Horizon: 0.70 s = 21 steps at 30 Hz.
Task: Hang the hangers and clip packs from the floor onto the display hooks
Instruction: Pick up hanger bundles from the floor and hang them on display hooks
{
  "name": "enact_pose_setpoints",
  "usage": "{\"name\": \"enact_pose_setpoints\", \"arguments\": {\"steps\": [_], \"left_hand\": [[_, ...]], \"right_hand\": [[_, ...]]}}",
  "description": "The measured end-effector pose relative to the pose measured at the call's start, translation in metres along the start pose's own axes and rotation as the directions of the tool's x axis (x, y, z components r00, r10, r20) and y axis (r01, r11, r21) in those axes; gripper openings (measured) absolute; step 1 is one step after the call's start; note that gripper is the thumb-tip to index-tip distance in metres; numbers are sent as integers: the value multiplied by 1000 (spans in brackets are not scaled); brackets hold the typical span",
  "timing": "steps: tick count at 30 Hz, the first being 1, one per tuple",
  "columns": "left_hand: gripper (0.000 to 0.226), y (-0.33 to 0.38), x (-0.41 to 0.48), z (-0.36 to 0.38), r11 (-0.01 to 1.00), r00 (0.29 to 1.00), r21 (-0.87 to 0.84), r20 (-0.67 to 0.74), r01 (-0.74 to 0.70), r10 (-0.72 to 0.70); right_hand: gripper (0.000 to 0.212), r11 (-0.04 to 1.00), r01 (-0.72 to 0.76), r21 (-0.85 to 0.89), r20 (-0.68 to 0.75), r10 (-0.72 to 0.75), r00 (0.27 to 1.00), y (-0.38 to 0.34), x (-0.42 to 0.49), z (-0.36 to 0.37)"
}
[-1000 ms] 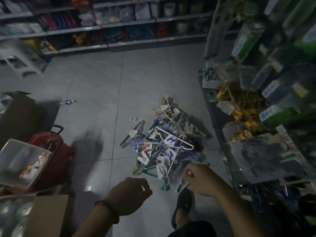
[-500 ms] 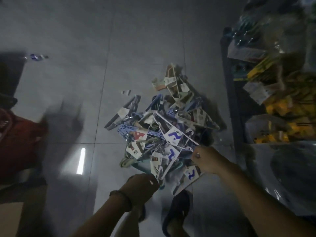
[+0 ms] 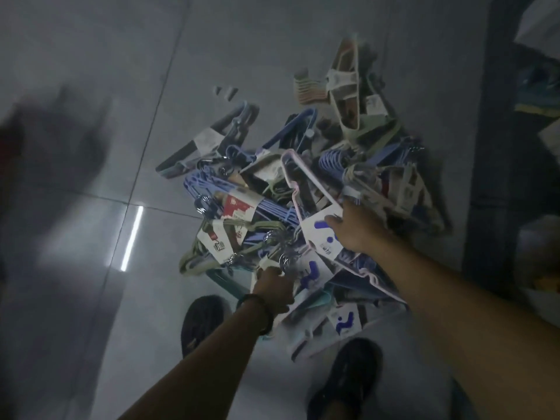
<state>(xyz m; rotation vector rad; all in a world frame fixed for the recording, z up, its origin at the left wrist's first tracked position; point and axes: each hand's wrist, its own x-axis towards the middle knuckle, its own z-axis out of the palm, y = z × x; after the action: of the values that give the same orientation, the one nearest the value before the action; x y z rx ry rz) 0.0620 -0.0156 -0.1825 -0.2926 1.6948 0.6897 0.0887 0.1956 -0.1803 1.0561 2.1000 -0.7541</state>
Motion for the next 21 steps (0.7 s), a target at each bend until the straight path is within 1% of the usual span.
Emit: {"name": "enact_pose_setpoints", "arguments": {"steps": [1, 4, 6, 7, 9, 10, 11, 12, 14, 15, 16, 17, 18, 19, 21], "left_hand": [[39, 0, 7, 8, 996, 1000, -91, -17, 12, -14], [40, -4, 24, 26, 973, 994, -229, -110, -23, -2], [33, -7, 27, 32, 947, 980, -314, -201, -72, 8], [27, -8, 25, 32, 936, 969, -337, -247, -101, 16], [12, -5, 19, 31, 885, 950, -425, -305, -191, 58], [8, -1, 14, 28, 840, 946, -490, -313, -233, 80], [10, 5, 8, 24, 808, 940, -524, -325, -271, 105], [14, 10, 3, 17, 800, 923, -511, -360, -314, 133], [22, 18, -8, -1, 841, 872, -356, -425, -408, 244], [25, 19, -12, -11, 863, 857, -257, -412, -435, 310], [28, 20, -16, -21, 871, 854, -189, -370, -454, 365], [29, 22, -21, -30, 874, 865, -167, -315, -456, 391], [29, 24, -24, -39, 878, 885, -186, -251, -441, 392], [29, 25, -26, -46, 888, 907, -202, -184, -412, 379], [30, 29, -23, -55, 911, 928, -176, -100, -372, 360]], "right_hand": [[72, 1000, -6, 3, -7, 6, 1000, 4, 8, 7], [69, 999, 5, 46, -59, -2, 998, 11, 17, 17], [59, 989, 48, 137, -115, -32, 993, 14, 12, 18], [53, 971, 86, 222, -145, -54, 988, 16, 6, 18], [39, 883, 156, 444, -209, -67, 976, 16, -12, 19], [31, 818, 175, 548, -231, -54, 972, 16, -23, 20], [23, 751, 183, 635, -240, -34, 970, 16, -34, 22], [19, 713, 166, 681, -225, -12, 974, 17, -45, 25], [22, 706, 74, 704, -122, 18, 992, 26, -62, 31], [25, 701, 20, 713, -49, 21, 999, 32, -69, 32], [27, 668, -19, 744, 10, 18, 1000, 38, -75, 33], [30, 614, -38, 789, 37, 15, 999, 44, -81, 35], [34, 585, -22, 811, 7, 27, 1000, 48, -86, 37], [39, 626, 25, 779, -85, 66, 994, 50, -94, 40], [46, 807, 68, 586, -313, 148, 938, 52, -105, 50]]}}
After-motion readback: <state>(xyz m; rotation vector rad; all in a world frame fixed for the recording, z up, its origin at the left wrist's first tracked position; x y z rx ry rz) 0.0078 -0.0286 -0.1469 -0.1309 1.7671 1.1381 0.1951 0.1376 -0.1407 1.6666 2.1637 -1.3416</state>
